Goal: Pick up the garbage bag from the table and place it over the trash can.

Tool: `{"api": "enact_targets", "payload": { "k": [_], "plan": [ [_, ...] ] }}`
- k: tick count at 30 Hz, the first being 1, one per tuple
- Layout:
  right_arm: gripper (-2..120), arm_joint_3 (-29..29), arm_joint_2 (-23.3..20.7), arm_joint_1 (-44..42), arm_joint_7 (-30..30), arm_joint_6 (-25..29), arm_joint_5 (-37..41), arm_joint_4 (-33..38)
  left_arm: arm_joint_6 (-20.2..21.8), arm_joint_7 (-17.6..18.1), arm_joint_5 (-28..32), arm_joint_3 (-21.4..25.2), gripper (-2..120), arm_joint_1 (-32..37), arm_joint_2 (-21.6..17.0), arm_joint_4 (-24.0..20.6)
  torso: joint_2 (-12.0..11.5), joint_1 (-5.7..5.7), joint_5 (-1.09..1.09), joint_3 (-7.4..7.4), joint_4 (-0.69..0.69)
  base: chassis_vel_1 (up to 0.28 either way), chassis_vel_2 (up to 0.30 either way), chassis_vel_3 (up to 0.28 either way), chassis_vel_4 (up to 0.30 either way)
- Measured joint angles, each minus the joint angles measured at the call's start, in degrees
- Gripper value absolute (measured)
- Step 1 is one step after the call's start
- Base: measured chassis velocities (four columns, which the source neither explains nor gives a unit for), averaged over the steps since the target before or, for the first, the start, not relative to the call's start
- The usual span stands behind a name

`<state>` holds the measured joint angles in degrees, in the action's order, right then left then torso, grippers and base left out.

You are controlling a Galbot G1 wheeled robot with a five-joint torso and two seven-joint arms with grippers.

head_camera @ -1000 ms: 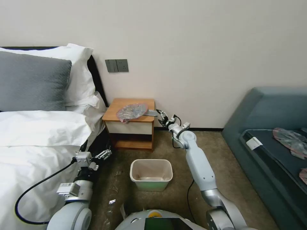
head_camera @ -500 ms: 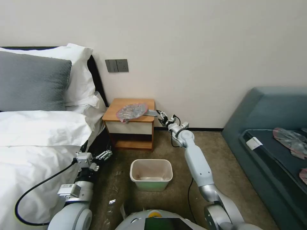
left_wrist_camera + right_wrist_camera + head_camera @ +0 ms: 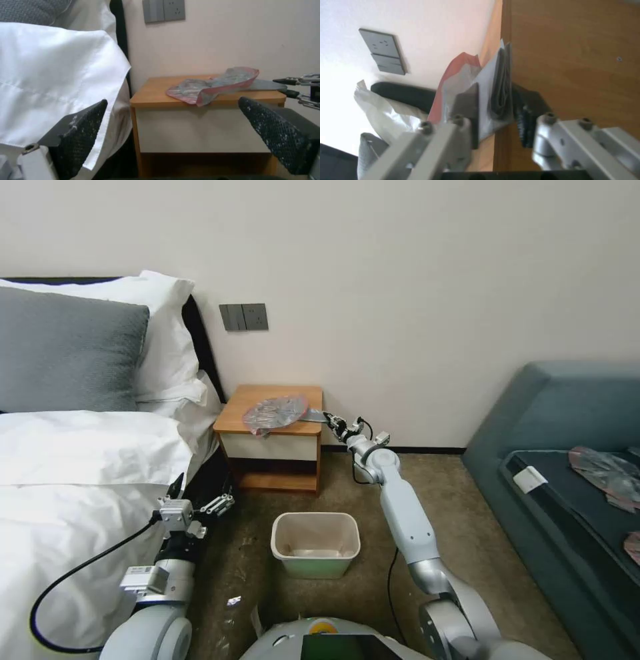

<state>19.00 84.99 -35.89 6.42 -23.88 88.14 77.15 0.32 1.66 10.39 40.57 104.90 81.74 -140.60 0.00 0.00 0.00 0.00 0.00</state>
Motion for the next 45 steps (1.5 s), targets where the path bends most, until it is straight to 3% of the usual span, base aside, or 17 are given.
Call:
{"api": "enact_targets", "payload": {
  "k": [7, 15, 29, 36, 45],
  "plan": [
    [0, 0.3, -0.1, -0.3, 0.0, 0.2, 0.2, 0.6, -0.4, 0.0, -0.2, 0.0, 100, 0.1, -0.1, 0.0, 0.0, 0.00, 0.00, 0.00, 0.00, 0.000, 0.000, 0.000, 0.000],
    [0, 0.5, -1.4, -2.9, 1.6, 0.5, 1.6, 5.1, -0.9, 0.0, -0.5, -0.1, 100, 0.2, 0.0, 0.1, 0.0, 0.00, 0.00, 0.00, 0.01, 0.000, 0.000, 0.000, 0.000],
    [0, -6.1, -9.7, -22.7, 10.2, 4.0, 4.6, 31.7, -1.2, -0.3, -0.8, -0.9, 100, -0.7, -0.3, 0.9, 0.0, 0.00, 0.00, -0.01, 0.00, 0.000, 0.000, 0.000, 0.000],
    [0, -8.2, -11.8, -33.2, 12.7, 5.1, 0.1, 42.0, -2.0, 0.2, -0.7, -0.8, 100, -1.3, -0.9, 1.3, 0.0, 0.00, 0.00, -0.01, 0.01, 0.000, 0.000, 0.000, 0.000],
    [0, -8.3, -13.6, -41.2, 14.0, 2.9, -6.3, 45.9, -2.8, 0.3, -0.7, -0.8, 100, -2.1, -1.1, 1.4, 0.0, -0.01, 0.00, -0.01, -0.01, 0.000, 0.000, 0.000, 0.000]
  ]
}}
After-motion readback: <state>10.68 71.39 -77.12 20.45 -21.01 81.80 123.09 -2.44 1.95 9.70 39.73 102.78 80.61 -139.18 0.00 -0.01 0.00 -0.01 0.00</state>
